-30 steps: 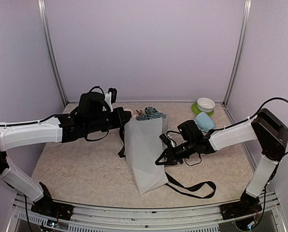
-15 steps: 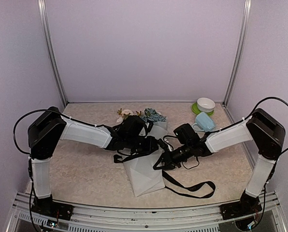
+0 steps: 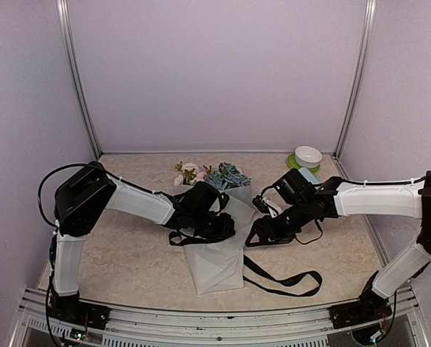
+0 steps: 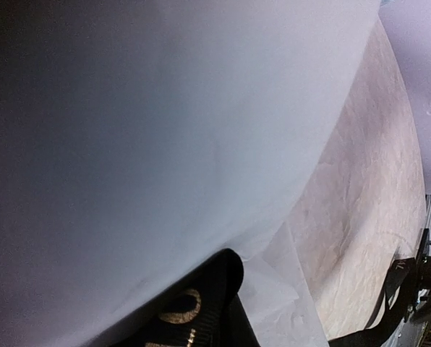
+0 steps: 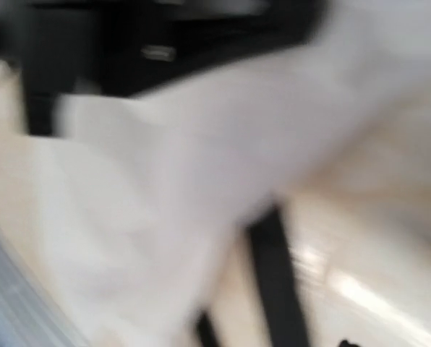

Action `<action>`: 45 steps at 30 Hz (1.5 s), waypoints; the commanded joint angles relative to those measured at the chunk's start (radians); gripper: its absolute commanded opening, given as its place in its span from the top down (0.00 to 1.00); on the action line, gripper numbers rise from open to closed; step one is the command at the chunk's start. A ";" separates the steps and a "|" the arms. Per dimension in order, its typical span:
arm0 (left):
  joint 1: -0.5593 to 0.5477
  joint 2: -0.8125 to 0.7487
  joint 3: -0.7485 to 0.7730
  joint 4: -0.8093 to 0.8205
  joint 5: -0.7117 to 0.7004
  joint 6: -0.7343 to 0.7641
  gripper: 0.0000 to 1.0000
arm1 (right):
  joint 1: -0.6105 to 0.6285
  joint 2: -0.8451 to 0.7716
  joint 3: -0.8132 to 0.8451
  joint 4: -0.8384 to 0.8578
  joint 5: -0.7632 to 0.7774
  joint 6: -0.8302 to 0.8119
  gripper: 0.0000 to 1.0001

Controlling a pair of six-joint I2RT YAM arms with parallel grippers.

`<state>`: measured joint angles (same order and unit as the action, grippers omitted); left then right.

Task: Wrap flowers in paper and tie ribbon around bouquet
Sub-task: Place the folded bouquet on the ribbon, then pick up the right side of the ribbon from the center of the board.

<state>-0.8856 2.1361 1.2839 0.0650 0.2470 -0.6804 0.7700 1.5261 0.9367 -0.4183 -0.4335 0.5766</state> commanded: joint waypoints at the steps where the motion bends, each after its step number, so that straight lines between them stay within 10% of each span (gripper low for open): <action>1: 0.004 0.028 -0.005 -0.033 0.005 0.005 1.00 | -0.018 -0.006 0.011 -0.350 0.215 -0.110 0.28; 23: 0.001 0.023 -0.007 -0.050 -0.020 0.024 1.00 | 0.072 0.110 -0.042 -0.416 0.143 -0.246 0.29; 31: 0.002 0.016 -0.006 -0.055 -0.024 0.030 1.00 | 0.075 0.127 -0.062 -0.352 0.159 -0.258 1.00; 45: 0.003 -0.004 -0.033 -0.037 -0.018 0.035 1.00 | -0.107 -0.037 0.493 -0.210 0.069 -0.321 1.00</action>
<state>-0.8852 2.1353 1.2789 0.0681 0.2359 -0.6674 0.6819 1.5246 1.2415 -0.7757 -0.2520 0.3016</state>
